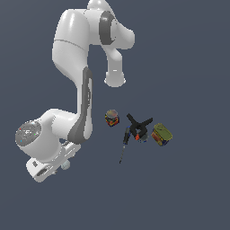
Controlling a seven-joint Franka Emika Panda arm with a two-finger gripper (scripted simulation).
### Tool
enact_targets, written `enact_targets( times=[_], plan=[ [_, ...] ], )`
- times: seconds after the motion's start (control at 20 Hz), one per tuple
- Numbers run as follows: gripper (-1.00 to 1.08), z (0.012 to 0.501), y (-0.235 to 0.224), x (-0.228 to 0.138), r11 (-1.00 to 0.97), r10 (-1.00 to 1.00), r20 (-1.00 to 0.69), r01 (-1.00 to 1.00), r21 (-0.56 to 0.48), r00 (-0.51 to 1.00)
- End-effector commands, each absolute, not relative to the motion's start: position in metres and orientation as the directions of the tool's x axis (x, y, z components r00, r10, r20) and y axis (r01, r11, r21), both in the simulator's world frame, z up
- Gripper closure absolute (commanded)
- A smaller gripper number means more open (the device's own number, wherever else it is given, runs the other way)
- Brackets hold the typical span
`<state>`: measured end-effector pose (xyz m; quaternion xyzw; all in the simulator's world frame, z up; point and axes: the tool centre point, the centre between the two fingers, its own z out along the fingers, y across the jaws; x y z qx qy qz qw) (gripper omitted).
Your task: Pick up a designated object from a clutter of objects.
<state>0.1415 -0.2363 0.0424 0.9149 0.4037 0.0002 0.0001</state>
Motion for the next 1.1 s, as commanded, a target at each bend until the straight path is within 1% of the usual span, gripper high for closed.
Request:
enact_targets(
  times=[0.0, 0.35, 0.4, 1.05],
  plan=[
    [-0.92, 0.0288, -0.2361, 0.1408, -0.673, 0.739, 0.0, 0.739, 0.0, 0.673],
    [-0.92, 0.0211, -0.2368, 0.1422, -0.673, 0.74, 0.0, 0.74, 0.0, 0.673],
    [1.08, 0.0211, -0.2368, 0.1422, -0.673, 0.74, 0.0, 0.74, 0.0, 0.673],
    [1.08, 0.0228, -0.2354, 0.142, -0.673, 0.74, 0.0, 0.74, 0.0, 0.673]
  ],
)
